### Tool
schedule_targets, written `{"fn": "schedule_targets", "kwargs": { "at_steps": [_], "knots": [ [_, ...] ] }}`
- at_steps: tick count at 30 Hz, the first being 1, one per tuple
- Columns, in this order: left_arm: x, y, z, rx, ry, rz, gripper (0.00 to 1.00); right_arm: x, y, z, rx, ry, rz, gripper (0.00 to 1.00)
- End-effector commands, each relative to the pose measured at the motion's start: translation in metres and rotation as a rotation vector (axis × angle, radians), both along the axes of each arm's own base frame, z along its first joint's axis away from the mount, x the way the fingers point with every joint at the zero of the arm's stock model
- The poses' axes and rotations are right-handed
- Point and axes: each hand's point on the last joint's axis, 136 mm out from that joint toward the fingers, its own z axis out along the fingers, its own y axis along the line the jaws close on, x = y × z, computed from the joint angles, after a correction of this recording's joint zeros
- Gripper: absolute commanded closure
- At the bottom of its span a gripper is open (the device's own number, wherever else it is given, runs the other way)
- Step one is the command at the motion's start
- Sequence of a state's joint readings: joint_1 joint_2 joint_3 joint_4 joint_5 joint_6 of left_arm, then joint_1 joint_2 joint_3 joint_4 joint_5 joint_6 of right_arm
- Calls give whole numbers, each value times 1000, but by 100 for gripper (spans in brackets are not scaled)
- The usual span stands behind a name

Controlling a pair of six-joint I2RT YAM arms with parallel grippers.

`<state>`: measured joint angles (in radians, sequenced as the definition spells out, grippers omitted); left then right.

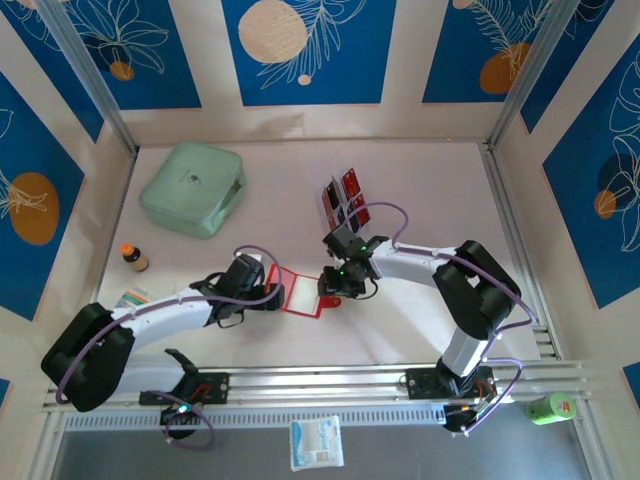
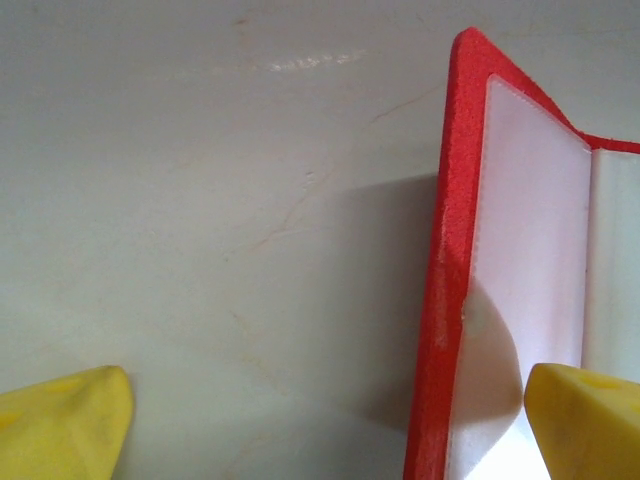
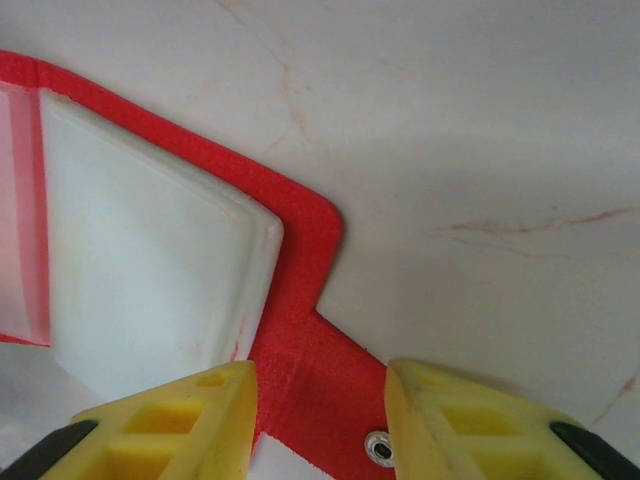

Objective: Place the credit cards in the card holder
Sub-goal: Rotate the card holder at the center of the table.

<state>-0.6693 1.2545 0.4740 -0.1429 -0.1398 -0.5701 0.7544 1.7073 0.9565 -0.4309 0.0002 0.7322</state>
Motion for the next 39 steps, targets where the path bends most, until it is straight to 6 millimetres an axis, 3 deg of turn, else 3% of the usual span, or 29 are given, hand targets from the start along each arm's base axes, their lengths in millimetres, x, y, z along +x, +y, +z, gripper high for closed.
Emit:
{"fn": "schedule_targets", "kwargs": {
  "at_steps": [1, 15, 20, 25, 30, 31, 39],
  "knots": [
    [5, 3, 3, -1, -12, 27, 0, -11, -11, 4, -9, 20, -3, 54],
    [7, 0, 7, -14, -24, 22, 0, -19, -19, 24, 12, -17, -36, 44],
    [7, 0, 7, -16, -26, 23, 0, -20, -17, 21, 22, -5, -34, 44],
    [8, 0, 8, -14, -27, 21, 0, -23, -7, 14, 82, 43, -34, 56],
    [9, -1, 9, -17, -32, 22, 0, -15, -10, 12, 124, 54, -72, 96],
    [10, -2, 9, -16, -32, 23, 0, -12, -13, 13, 126, 51, -80, 100],
    [13, -6, 5, -21, -23, 18, 0, 12, -21, 22, 167, 29, -96, 100]
  ]
}}
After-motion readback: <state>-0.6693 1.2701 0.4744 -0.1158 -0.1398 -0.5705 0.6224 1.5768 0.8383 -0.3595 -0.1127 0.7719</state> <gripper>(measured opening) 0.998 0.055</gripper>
